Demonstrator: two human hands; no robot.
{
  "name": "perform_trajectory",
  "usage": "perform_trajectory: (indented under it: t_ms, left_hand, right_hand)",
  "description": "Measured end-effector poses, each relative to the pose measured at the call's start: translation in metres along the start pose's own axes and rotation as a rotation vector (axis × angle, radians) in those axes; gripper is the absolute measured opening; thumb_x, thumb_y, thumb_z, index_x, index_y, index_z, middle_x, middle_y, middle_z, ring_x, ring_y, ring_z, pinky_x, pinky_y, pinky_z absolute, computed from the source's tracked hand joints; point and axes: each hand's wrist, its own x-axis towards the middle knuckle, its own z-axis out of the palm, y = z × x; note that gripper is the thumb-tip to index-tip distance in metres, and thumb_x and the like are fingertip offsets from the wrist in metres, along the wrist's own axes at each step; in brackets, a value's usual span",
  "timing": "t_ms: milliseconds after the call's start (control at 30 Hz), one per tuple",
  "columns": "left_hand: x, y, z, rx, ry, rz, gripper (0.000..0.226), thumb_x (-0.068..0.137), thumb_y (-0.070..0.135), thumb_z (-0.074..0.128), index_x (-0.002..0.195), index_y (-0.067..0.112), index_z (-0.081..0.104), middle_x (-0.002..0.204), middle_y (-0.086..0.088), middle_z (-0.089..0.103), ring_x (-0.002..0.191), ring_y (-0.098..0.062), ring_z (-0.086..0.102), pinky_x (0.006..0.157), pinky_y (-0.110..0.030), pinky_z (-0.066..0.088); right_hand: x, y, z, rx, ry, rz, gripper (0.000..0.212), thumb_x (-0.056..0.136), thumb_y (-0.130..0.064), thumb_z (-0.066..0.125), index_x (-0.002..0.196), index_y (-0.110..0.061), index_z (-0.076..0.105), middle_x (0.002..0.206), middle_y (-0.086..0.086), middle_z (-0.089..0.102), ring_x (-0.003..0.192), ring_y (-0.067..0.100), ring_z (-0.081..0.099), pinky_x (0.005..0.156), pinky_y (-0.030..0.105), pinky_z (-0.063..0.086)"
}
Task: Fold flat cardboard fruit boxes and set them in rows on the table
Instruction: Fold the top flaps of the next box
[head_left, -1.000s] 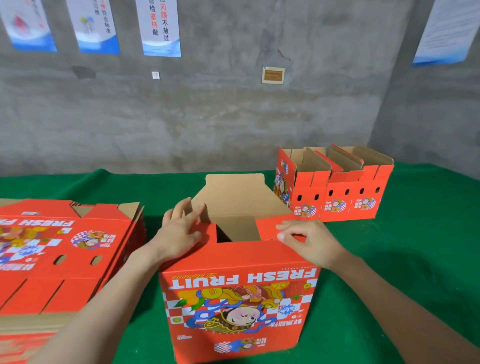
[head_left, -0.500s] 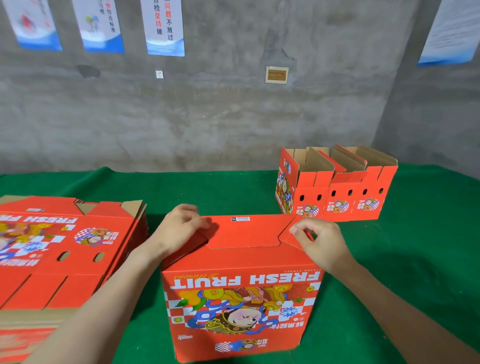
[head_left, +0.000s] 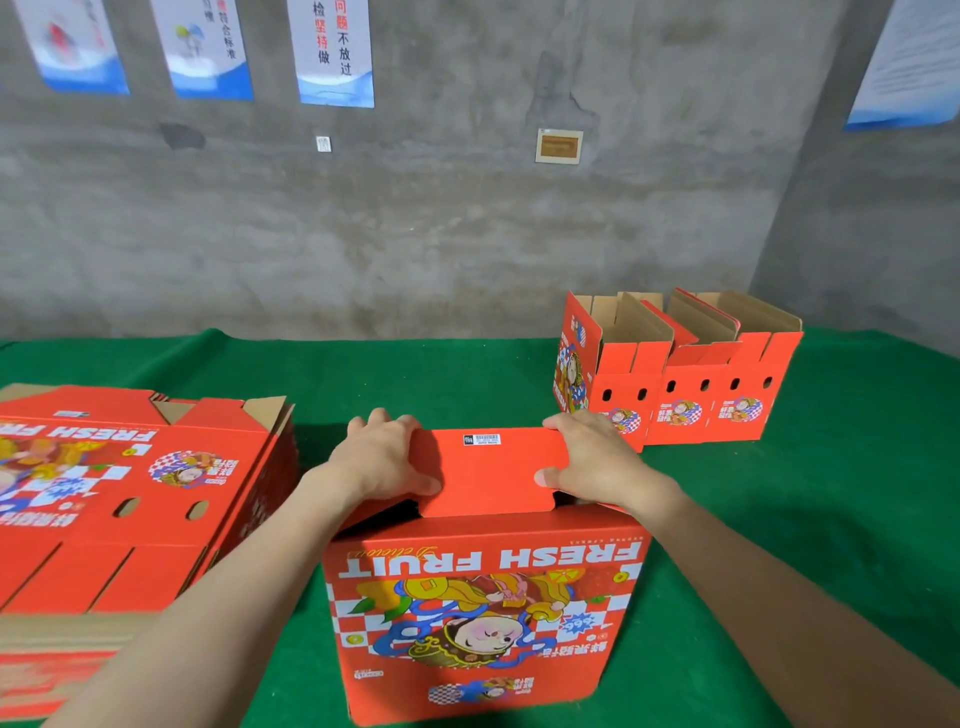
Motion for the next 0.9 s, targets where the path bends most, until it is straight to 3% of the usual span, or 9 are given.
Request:
perform_trajectory:
  t_ms: [267, 367, 467, 567, 633, 700, 767, 833, 900]
  left_hand:
    - [0.002, -0.001, 0.001, -0.018, 0.022, 0.008, 0.078, 0.073, 0.052, 0.071, 0.139, 0.024, 0.040, 0.126, -0.011, 0.042, 0.121, -0.034, 0.037, 0.103, -0.042, 0.037]
    - [0.002, -0.008, -0.002, -0.086, 0.019, 0.040, 0.070, 0.084, 0.048, 0.062, 0.144, 0.022, 0.036, 0.138, -0.013, 0.042, 0.130, -0.032, 0.037, 0.110, -0.037, 0.031]
    - [0.001, -0.023, -0.001, -0.555, 0.070, 0.055, 0.057, 0.090, 0.028, 0.062, 0.142, 0.020, 0.041, 0.141, -0.008, 0.048, 0.126, -0.021, 0.047, 0.110, -0.034, 0.034]
    - [-0.004, -0.038, 0.004, -1.163, 0.197, -0.071, 0.058, 0.089, 0.016, 0.063, 0.142, 0.026, 0.040, 0.138, -0.009, 0.048, 0.113, -0.021, 0.055, 0.099, -0.034, 0.042]
    - [-0.012, -0.052, 0.015, -1.284, 0.220, -0.180, 0.060, 0.089, 0.026, 0.064, 0.143, 0.026, 0.038, 0.141, -0.007, 0.046, 0.107, -0.021, 0.057, 0.091, -0.033, 0.045]
    - [-0.020, -0.065, 0.027, -1.222, 0.044, -0.229, 0.061, 0.082, 0.051, 0.065, 0.137, 0.032, 0.046, 0.133, -0.007, 0.056, 0.106, -0.025, 0.062, 0.091, -0.040, 0.049]
    - [-0.031, -0.072, 0.032, -1.172, -0.158, -0.197, 0.061, 0.069, 0.070, 0.060, 0.123, 0.043, 0.056, 0.116, -0.006, 0.068, 0.103, -0.032, 0.065, 0.094, -0.054, 0.048]
    - [-0.032, -0.077, 0.028, -1.180, -0.133, -0.126, 0.052, 0.066, 0.066, 0.063, 0.113, 0.044, 0.062, 0.109, -0.003, 0.071, 0.103, -0.030, 0.066, 0.095, -0.057, 0.046]
    - [-0.031, -0.078, 0.017, -1.239, 0.014, -0.066, 0.044, 0.069, 0.056, 0.068, 0.107, 0.035, 0.067, 0.096, 0.007, 0.074, 0.091, -0.011, 0.068, 0.091, -0.041, 0.048]
  right_hand:
    - [-0.003, 0.006, 0.006, -0.048, 0.011, -0.048, 0.068, 0.091, -0.047, 0.055, 0.147, -0.023, 0.027, 0.147, 0.002, 0.031, 0.139, 0.022, 0.019, 0.109, 0.041, 0.028]
    - [-0.003, 0.007, 0.002, 0.044, 0.019, -0.068, 0.054, 0.099, -0.043, 0.042, 0.146, -0.017, 0.037, 0.149, 0.005, 0.035, 0.141, 0.022, 0.022, 0.114, 0.037, 0.021]
    - [-0.003, 0.012, -0.003, 0.409, 0.052, -0.043, 0.041, 0.103, -0.025, 0.038, 0.133, -0.001, 0.052, 0.142, 0.013, 0.048, 0.133, 0.027, 0.040, 0.109, 0.034, 0.028]
    - [-0.008, 0.023, -0.010, 0.974, 0.135, 0.158, 0.036, 0.104, -0.020, 0.037, 0.136, -0.009, 0.050, 0.141, 0.001, 0.048, 0.131, 0.016, 0.041, 0.101, 0.024, 0.027]
    - [-0.017, 0.034, -0.006, 1.122, 0.166, 0.347, 0.033, 0.104, -0.020, 0.037, 0.131, -0.012, 0.053, 0.129, 0.002, 0.055, 0.119, 0.016, 0.049, 0.098, 0.028, 0.034]
    - [-0.032, 0.046, 0.013, 1.098, 0.039, 0.506, 0.026, 0.103, -0.023, 0.040, 0.105, -0.006, 0.059, 0.097, 0.007, 0.066, 0.090, 0.022, 0.063, 0.082, 0.034, 0.048]
    - [-0.051, 0.049, 0.038, 1.069, -0.140, 0.618, 0.032, 0.102, -0.025, 0.038, 0.083, -0.004, 0.053, 0.078, 0.011, 0.064, 0.074, 0.025, 0.062, 0.073, 0.040, 0.048]
    - [-0.065, 0.050, 0.046, 1.051, -0.237, 0.614, 0.033, 0.103, -0.023, 0.037, 0.082, -0.005, 0.055, 0.072, 0.009, 0.067, 0.073, 0.024, 0.062, 0.074, 0.039, 0.047]
    - [-0.066, 0.047, 0.034, 1.062, -0.236, 0.487, 0.017, 0.100, -0.010, 0.044, 0.089, -0.009, 0.058, 0.053, -0.003, 0.067, 0.058, 0.009, 0.066, 0.059, 0.024, 0.053]
